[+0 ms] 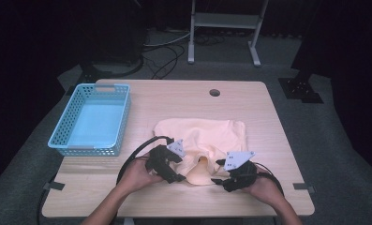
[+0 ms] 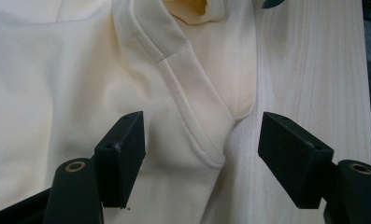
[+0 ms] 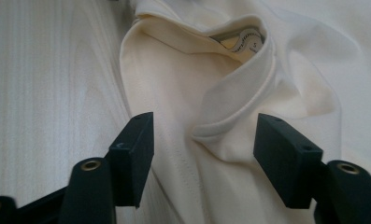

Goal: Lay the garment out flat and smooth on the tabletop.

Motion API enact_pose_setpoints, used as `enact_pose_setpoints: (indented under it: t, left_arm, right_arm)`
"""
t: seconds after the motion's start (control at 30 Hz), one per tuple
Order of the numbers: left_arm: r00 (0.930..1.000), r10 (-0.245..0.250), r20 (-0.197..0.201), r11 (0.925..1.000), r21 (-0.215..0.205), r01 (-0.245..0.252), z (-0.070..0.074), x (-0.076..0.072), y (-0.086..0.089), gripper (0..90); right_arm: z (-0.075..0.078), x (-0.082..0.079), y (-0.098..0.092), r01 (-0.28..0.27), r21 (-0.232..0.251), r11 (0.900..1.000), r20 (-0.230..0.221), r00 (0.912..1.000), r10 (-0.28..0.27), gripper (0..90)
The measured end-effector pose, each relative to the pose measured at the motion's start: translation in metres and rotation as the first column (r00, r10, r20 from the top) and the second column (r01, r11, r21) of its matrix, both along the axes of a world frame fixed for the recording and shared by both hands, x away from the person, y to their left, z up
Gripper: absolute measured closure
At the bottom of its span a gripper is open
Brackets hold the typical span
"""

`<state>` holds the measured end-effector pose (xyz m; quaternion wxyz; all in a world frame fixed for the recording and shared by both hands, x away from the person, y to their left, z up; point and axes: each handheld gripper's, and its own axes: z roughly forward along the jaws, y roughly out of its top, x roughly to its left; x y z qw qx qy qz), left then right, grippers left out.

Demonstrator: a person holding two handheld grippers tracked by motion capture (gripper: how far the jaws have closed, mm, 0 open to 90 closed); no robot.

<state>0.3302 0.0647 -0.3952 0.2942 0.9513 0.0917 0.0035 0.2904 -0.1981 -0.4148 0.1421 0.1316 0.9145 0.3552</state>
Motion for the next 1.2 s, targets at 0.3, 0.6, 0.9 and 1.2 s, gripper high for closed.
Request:
enact_pose_setpoints:
  t: [0.3,0.6,0.9,1.2]
  left_arm:
    - [0.9990,-0.016,0.041,0.9977,0.067,0.014,-0.011,0.000,-0.006,42.6]
    - [0.9997,0.008,0.024,0.9982,0.060,-0.009,-0.006,0.013,0.002,47.5]
    - [0.9971,0.027,0.072,0.9955,0.088,-0.033,-0.005,0.012,0.006,55.0]
    - [0.9994,-0.029,0.018,0.9928,0.117,0.027,-0.008,0.008,0.001,82.6]
  right_arm:
    - [-0.012,0.009,0.014,0.038,-0.039,0.998,-0.008,0.9992,-0.039,51.8]
    - [-0.009,0.016,0.016,0.080,-0.047,0.996,0.012,0.9967,-0.080,75.0]
    - [0.007,0.013,0.003,0.043,-0.050,0.998,-0.014,0.9989,-0.044,83.4]
    - [0.014,0.007,-0.003,-0.005,-0.041,0.999,-0.060,0.9982,0.003,83.3]
